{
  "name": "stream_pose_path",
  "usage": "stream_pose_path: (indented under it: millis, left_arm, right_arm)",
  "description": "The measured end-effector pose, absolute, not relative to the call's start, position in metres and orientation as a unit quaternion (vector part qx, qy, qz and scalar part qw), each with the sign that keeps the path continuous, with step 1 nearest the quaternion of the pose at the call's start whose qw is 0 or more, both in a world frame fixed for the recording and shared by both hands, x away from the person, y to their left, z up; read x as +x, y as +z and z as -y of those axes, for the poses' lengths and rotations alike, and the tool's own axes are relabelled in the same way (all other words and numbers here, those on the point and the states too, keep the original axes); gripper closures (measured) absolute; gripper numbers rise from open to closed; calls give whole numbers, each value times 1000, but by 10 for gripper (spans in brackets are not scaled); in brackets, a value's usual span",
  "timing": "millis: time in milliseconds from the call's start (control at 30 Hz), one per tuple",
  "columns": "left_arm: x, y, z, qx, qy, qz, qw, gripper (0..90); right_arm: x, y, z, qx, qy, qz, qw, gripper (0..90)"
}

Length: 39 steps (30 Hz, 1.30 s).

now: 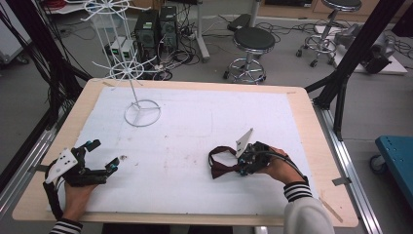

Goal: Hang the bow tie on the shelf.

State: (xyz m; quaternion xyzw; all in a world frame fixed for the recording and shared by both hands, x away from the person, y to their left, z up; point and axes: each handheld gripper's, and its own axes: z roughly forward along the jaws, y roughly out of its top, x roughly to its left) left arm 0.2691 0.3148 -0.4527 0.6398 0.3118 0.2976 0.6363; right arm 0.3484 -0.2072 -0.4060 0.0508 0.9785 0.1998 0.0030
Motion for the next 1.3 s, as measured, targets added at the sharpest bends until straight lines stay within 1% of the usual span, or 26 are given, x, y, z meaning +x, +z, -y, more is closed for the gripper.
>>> stream_pose_path:
  millis: [267,467,633,833,1300]
  left_arm:
    - [270,-453,-315,637,295,-314,639,17]
    - [271,-452,-317,639,281,-313,644,17]
    - [274,-442,-315,659,268,-304,634,17]
    - [281,-420,-302,698,245,-270,616,17]
    - [293,-382,-275,733,207,-220,609,17]
  right_arm:
    - [348,-398,208,61,243,-968,14,787]
    - [347,-388,206,66,283,-957,22,787]
    - [347,-383,203,74,304,-950,23,787]
    - [345,-374,194,70,333,-940,31,787]
    - [347,-345,166,52,382,-922,42,787]
